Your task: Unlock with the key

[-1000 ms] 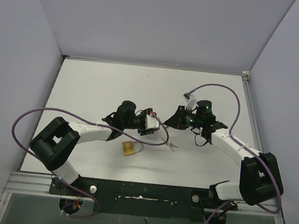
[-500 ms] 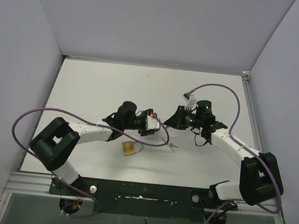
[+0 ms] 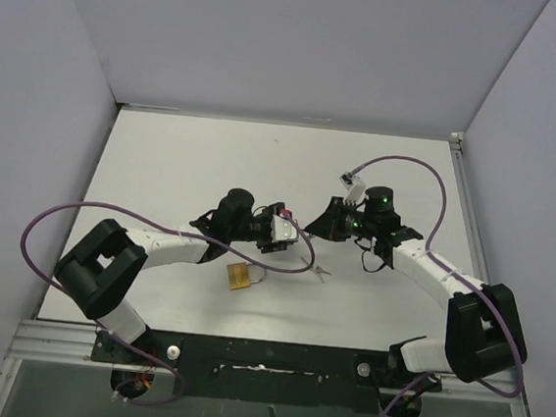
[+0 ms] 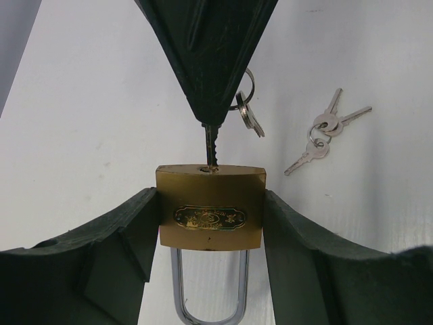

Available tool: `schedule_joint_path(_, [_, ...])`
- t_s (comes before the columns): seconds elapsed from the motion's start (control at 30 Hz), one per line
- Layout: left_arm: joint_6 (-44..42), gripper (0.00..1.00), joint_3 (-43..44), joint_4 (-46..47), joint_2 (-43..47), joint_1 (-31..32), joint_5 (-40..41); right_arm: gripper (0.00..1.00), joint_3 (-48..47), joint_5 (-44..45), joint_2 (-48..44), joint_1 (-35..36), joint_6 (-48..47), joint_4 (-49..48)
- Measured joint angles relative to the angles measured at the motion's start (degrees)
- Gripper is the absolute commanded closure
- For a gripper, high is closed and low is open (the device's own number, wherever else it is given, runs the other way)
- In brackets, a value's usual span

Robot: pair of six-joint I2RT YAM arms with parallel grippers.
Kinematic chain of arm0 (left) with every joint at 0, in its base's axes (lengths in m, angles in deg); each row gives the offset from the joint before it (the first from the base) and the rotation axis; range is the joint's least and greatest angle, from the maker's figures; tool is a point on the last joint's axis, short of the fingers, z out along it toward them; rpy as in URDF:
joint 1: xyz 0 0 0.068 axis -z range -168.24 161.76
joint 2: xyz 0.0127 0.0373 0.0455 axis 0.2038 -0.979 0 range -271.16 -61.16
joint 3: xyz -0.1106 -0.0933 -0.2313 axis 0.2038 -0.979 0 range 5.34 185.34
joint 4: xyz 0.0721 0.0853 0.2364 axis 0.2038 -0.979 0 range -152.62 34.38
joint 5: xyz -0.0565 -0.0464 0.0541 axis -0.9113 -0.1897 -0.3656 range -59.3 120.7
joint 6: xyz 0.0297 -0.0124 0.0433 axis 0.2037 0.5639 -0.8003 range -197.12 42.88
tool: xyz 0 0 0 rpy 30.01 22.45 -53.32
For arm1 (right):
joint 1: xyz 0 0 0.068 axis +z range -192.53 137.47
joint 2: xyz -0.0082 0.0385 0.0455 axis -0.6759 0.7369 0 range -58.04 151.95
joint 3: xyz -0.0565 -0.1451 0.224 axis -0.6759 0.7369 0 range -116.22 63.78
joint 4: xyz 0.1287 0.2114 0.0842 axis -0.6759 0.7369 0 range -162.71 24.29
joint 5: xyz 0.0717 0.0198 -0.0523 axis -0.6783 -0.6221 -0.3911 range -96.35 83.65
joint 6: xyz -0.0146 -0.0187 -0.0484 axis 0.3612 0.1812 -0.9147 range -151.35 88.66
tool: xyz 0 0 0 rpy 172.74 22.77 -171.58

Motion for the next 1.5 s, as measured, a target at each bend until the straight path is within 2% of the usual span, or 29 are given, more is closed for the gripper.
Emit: schedule_joint_path(1.5, [0.7,1.0,-2.9,1.5,0.1,1.3,2.8,1.0,0.0,0.5,0.0,0.0,0.0,0.0])
